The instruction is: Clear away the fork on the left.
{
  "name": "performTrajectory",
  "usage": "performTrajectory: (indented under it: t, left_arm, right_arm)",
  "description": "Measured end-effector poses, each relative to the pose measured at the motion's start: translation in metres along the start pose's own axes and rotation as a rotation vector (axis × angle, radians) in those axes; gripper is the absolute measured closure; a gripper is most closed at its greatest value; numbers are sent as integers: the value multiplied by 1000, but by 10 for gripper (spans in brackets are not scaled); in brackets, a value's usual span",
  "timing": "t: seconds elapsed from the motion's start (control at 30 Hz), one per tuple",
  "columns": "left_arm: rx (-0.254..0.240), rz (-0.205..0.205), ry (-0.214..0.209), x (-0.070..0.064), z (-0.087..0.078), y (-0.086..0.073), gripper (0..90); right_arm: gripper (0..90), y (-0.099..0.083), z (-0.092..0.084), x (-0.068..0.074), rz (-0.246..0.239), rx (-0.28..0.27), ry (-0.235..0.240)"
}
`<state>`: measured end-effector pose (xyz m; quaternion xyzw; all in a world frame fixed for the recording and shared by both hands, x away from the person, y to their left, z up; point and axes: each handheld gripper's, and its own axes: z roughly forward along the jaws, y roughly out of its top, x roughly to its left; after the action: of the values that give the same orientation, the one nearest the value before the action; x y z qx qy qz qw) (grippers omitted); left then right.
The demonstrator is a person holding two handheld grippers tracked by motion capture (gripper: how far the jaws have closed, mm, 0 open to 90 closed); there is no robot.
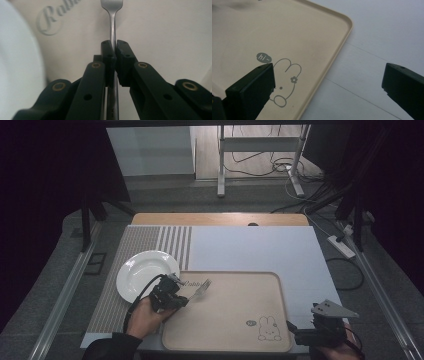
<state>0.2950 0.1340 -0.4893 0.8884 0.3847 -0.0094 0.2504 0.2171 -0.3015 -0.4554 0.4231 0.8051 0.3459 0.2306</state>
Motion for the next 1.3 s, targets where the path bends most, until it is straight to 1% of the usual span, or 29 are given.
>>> performTrajectory:
  t: [0.03,0.07,0.13,0.23,0.37,0.47,0.5,0.6,0.67,0.7,0.73,0.77,0.8,0.93,1.07,1.1,1.13,1.2,1.3]
  left_arm:
    - [0,0,0,0,0,0,853]
    - [8,-3,-8,-7,6,0,852]
    - [22,7,-4,-15,13,0,852]
    - [34,10,1,-21,18,-1,852]
    - [43,9,0,-23,24,-7,847]
    - [39,18,-2,-24,25,-9,832]
    - [38,25,-6,-24,24,-8,816]
    - [16,54,4,-27,21,-5,813]
    - [-13,81,-23,-29,19,0,882]
    - [-13,81,-23,-29,19,0,892]
    - [-21,104,-32,-32,19,5,893]
    - [-21,104,-32,-32,19,5,894]
    - [-26,130,-29,-37,22,10,894]
    - [-11,148,-26,-41,31,16,894]
    - [22,149,-12,-38,40,16,894]
    - [23,142,-13,-36,41,15,894]
    - [12,125,-22,-34,41,15,894]
    - [7,116,-19,-31,40,14,894]
    - [3,101,-35,-27,40,13,894]
  right_arm:
    - [0,0,0,0,0,0,0]
    - [0,0,0,0,-3,1,3]
    - [0,0,0,0,-3,-1,3]
    - [0,0,0,0,-1,-5,5]
    - [0,0,0,-1,0,-6,7]
    - [0,0,0,-1,-1,-5,8]
    - [0,0,0,0,-2,-4,10]
    - [0,1,1,0,-3,-5,9]
    - [0,1,1,-1,-3,-3,11]
    - [0,1,1,-1,-3,-3,11]
    - [0,1,1,-1,-3,-6,9]
    - [0,1,1,-1,-4,-5,11]
    - [0,1,1,-1,-3,-7,10]
    - [0,1,0,-1,3,-8,10]
    - [0,1,0,-2,8,-12,13]
    - [0,1,0,-2,8,-12,13]
    - [0,1,0,-2,8,-12,13]
    - [0,1,0,-2,8,-12,14]
    - [0,1,1,-2,9,-11,15]
